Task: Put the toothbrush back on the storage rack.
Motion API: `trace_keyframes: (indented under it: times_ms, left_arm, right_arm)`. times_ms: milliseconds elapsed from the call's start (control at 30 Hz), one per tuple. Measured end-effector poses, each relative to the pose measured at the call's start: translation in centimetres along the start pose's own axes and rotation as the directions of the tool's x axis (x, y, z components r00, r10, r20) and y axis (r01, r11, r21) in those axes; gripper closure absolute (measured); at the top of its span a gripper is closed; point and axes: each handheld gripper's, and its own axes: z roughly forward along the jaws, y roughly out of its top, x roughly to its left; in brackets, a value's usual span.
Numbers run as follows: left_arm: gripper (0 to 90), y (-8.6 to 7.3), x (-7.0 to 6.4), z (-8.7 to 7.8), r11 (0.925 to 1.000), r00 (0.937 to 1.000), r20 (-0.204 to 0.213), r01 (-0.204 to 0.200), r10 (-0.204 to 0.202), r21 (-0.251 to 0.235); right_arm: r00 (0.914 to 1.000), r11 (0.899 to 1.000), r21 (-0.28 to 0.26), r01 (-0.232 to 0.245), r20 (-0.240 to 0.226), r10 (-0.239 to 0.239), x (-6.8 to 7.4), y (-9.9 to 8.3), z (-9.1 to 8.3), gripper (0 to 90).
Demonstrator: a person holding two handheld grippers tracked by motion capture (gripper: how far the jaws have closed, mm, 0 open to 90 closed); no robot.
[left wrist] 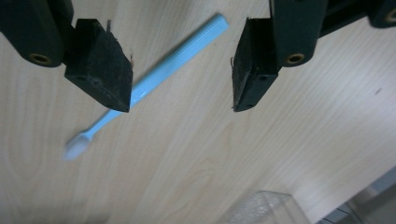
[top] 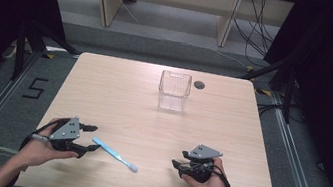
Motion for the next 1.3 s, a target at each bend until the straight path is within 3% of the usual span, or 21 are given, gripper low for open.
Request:
trace_keyframes:
  times_ms: [33, 67, 133, 267, 333, 400, 433, 467, 600, 633, 700, 733, 767, 833, 867, 933, 1000, 1033, 1067, 1200, 1300]
  left_arm:
    - [39.1, 0.4, 0.1, 0.2, 0.9995, 0.9995, 0.023, -0.022, 0.021, 0.022]
    - [39.6, 0.6, 0.1, 0.3, 0.9985, 0.9986, 0.037, -0.039, 0.037, 0.040]
    - [40.4, 1.2, 0.3, 0.5, 0.9941, 0.9951, 0.072, -0.074, 0.068, 0.080]
    - [43.1, 2.0, 0.5, 0.8, 0.9830, 0.9861, 0.122, -0.129, 0.113, 0.131]
    - [43.3, 2.8, 0.7, 1.5, 0.9571, 0.9665, 0.198, -0.204, 0.163, 0.206]
    - [44.5, 3.2, 0.8, 1.8, 0.9373, 0.9529, 0.233, -0.251, 0.195, 0.242]
    - [45.1, 3.4, 0.7, 2.2, 0.9293, 0.9463, 0.251, -0.267, 0.203, 0.255]
    - [46.2, 3.4, 0.6, 2.5, 0.9296, 0.9450, 0.257, -0.268, 0.202, 0.253]
    - [48.3, 4.1, 0.7, 3.6, 0.8699, 0.9030, 0.342, -0.373, 0.260, 0.323]
    - [48.6, 4.2, 0.6, 3.8, 0.8618, 0.8965, 0.358, -0.383, 0.261, 0.332]
    - [49.1, 4.4, 0.6, 4.5, 0.8333, 0.8766, 0.392, -0.424, 0.279, 0.355]
    - [49.4, 4.5, 0.6, 4.7, 0.8257, 0.8715, 0.401, -0.433, 0.282, 0.361]
    - [49.7, 4.6, 0.6, 5.1, 0.8093, 0.8632, 0.413, -0.452, 0.290, 0.375]
    - [51.4, 4.7, 0.7, 5.2, 0.8027, 0.8595, 0.423, -0.457, 0.287, 0.383]
    - [52.1, 4.8, 0.8, 5.8, 0.7876, 0.8469, 0.453, -0.471, 0.279, 0.397]
    - [53.0, 4.8, 0.9, 6.2, 0.7735, 0.8368, 0.468, -0.488, 0.283, 0.404]
    - [53.8, 4.8, 0.8, 6.7, 0.7623, 0.8327, 0.474, -0.498, 0.286, 0.414]
    - [54.0, 4.9, 0.9, 6.8, 0.7512, 0.8266, 0.479, -0.511, 0.295, 0.418]
    - [54.1, 4.9, 0.9, 7.0, 0.7531, 0.8286, 0.479, -0.506, 0.290, 0.420]
    - [55.3, 5.1, 1.0, 7.6, 0.7354, 0.8186, 0.494, -0.523, 0.293, 0.431]
    - [56.5, 5.1, 1.1, 7.9, 0.7314, 0.8165, 0.503, -0.523, 0.284, 0.437]
  right_arm:
    - [0.9998, 1.000, -0.008, 0.020, 0.003, -0.020, -0.1, 0.0, 0.0, 47.4]
    - [0.9994, 0.999, 0.008, -0.035, 0.001, 0.035, 0.3, 0.0, -0.1, 47.3]
    - [0.9999, 1.000, -0.003, 0.007, 0.014, -0.007, 0.0, 0.1, -0.2, 47.4]
    - [0.9997, 1.000, -0.021, 0.010, 0.024, -0.009, 0.1, 0.2, -0.5, 47.7]
    - [1.0000, 1.000, -0.019, 0.002, 0.008, -0.001, 0.2, 0.3, -0.5, 47.7]
    - [0.9995, 0.999, -0.025, 0.031, 0.009, -0.031, 0.1, 0.4, -0.5, 47.8]
    - [0.9994, 0.999, -0.027, 0.034, 0.010, -0.033, 0.1, 0.4, -0.4, 47.8]
    - [0.9998, 1.000, -0.026, 0.018, 0.002, -0.018, 0.3, 0.5, -0.4, 47.8]
    - [0.9991, 0.999, -0.027, 0.042, 0.001, -0.042, 0.2, 0.6, -0.3, 47.7]
    - [0.9997, 0.999, -0.022, 0.024, -0.005, -0.024, 0.3, 0.6, -0.3, 47.7]
    - [0.9997, 0.999, -0.026, 0.024, -0.003, -0.024, 0.4, 0.6, -0.3, 47.7]
    - [0.9996, 0.999, -0.022, 0.027, -0.005, -0.027, 0.4, 0.6, -0.3, 47.6]
    - [0.9996, 0.999, -0.023, 0.027, -0.006, -0.027, 0.4, 0.6, -0.3, 47.6]
    - [0.9996, 0.999, -0.023, 0.026, -0.006, -0.027, 0.4, 0.6, -0.4, 47.6]
    - [0.9996, 0.999, -0.023, 0.026, -0.007, -0.026, 0.4, 0.7, -0.4, 47.6]
    - [0.9996, 0.999, -0.026, 0.029, -0.006, -0.029, 0.4, 0.6, -0.3, 47.6]
    - [0.9997, 0.999, -0.023, 0.023, -0.008, -0.023, 0.4, 0.7, -0.3, 47.5]
    - [0.9995, 0.999, -0.026, 0.030, -0.008, -0.030, 0.4, 0.7, -0.2, 47.5]
    - [0.9995, 0.999, -0.025, 0.030, -0.010, -0.030, 0.4, 0.7, -0.2, 47.5]
    - [0.9995, 0.999, -0.022, 0.028, -0.014, -0.028, 0.5, 0.6, -0.2, 47.5]
    - [0.9991, 0.999, -0.023, 0.042, -0.010, -0.042, 0.4, 0.6, -0.1, 47.5]
